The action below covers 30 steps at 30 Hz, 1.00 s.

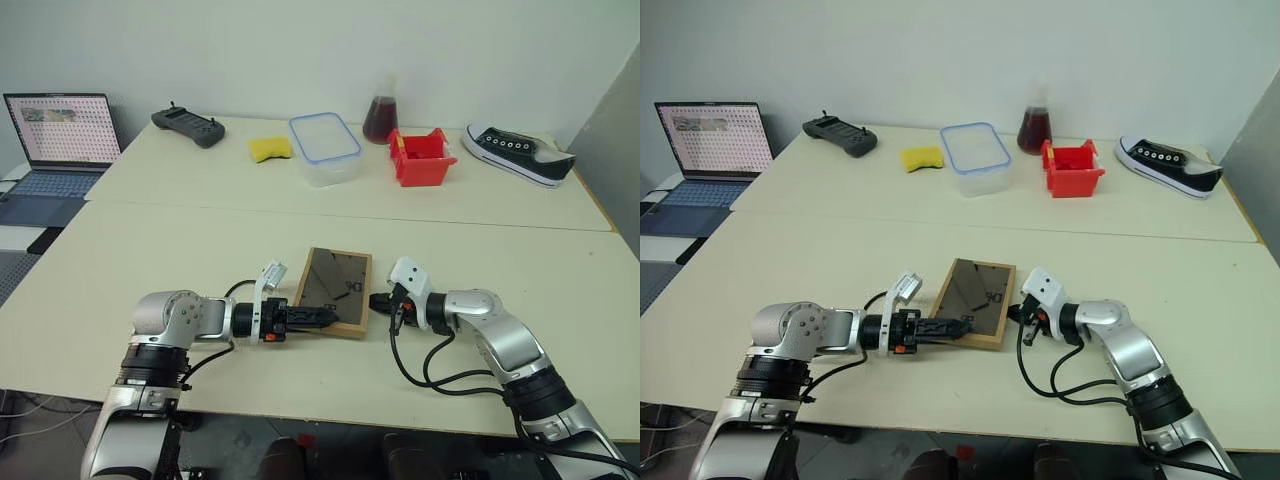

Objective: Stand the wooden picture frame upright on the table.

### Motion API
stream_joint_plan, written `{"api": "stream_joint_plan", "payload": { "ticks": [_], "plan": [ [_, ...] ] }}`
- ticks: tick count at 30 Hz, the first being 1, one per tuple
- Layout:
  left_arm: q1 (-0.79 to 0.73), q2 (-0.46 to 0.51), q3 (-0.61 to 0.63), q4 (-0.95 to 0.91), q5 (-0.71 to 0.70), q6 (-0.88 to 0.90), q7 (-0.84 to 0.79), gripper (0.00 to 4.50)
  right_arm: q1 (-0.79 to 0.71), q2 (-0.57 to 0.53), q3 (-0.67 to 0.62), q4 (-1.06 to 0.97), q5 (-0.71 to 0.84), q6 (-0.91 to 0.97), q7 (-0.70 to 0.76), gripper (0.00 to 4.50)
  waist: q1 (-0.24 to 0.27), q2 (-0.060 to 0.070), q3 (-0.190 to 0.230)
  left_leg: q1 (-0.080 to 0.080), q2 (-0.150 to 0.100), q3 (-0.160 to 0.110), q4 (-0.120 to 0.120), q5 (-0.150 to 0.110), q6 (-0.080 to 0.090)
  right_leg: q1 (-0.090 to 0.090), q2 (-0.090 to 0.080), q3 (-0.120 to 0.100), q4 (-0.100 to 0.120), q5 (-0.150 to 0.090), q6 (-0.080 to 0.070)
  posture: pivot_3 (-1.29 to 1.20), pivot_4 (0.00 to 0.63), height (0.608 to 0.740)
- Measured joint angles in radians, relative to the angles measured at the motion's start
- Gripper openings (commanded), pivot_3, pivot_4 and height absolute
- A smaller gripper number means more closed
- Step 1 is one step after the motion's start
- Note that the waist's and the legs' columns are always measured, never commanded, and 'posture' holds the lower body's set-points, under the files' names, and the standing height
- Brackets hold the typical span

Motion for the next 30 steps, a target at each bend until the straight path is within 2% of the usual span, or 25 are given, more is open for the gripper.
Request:
{"api": "stream_joint_plan", "payload": {
  "ticks": [10, 14, 16, 20, 23, 29, 30],
  "plan": [
    [0.019, -0.042, 0.065, 0.008, -0.027, 0.04, 0.049, 1.36, 0.011, -0.026, -0.019, 0.0, -0.001, -0.002, -0.015, 0.0, -0.006, 0.0, 0.0, 0.0, 0.001, 0.0, 0.0, 0.0, 0.0, -0.001, 0.001, 0.0, 0.0, 0.0, 0.0, 0.0, 0.15, 0.74],
    [0.015, -0.065, 0.088, 0.001, -0.036, 0.053, 0.084, 1.28, 0.007, -0.092, -0.07, 0.0, 0.008, 0.002, -0.01, 0.0, -0.005, 0.0, 0.0, -0.001, 0.001, 0.0, 0.0, 0.0, 0.0, -0.001, 0.001, 0.0, 0.0, 0.0, 0.0, 0.0, 0.15, 0.74],
    [0.007, -0.061, 0.09, 0.0, -0.037, 0.051, 0.093, 1.28, -0.01, -0.131, -0.123, -0.004, 0.039, 0.034, 0.005, 0.38, -0.006, -0.001, 0.001, -0.001, 0.001, 0.0, 0.0, 0.0, 0.0, -0.001, 0.001, 0.0, 0.0, 0.0, 0.0, 0.0, 0.15, 0.74],
    [-0.025, 0.003, 0.066, -0.046, -0.033, -0.002, 0.056, 1.28, -0.116, -0.185, -0.284, -0.097, 0.261, 0.256, 0.078, 1.17, -0.013, 0.0, 0.004, -0.001, 0.002, -0.001, -0.002, 0.0, 0.0, -0.002, 0.002, 0.0, 0.0, 0.0, 0.0, 0.0, 0.15, 0.74],
    [-0.07, 0.014, 0.067, -0.061, -0.032, -0.065, 0.036, 1.28, -0.19, -0.205, -0.345, -0.154, 0.392, 0.374, 0.118, 1.84, -0.012, -0.001, 0.004, -0.002, 0.002, -0.002, -0.002, 0.0, 0.0, -0.002, 0.002, -0.001, -0.001, 0.0, -0.001, 0.0, 0.15, 0.74],
    [-0.092, 0.014, 0.046, -0.129, -0.022, -0.184, 0.019, 1.28, -0.324, -0.113, -0.369, -0.124, 0.51, 0.485, 0.053, 3.16, -0.012, -0.001, 0.005, -0.005, 0.002, 0.0, -0.002, 0.0, 0.0, -0.005, 0.002, 0.0, -0.002, 0.0, 0.0, 0.0, 0.15, 0.74],
    [-0.092, 0.013, 0.044, -0.133, -0.022, -0.188, 0.019, 1.28, -0.331, -0.107, -0.368, -0.122, 0.511, 0.485, 0.051, 3.49, -0.011, -0.001, 0.005, -0.005, 0.002, 0.0, -0.002, 0.0, 0.0, -0.006, 0.002, 0.0, -0.002, 0.0, 0.0, 0.0, 0.15, 0.74]
  ]
}}
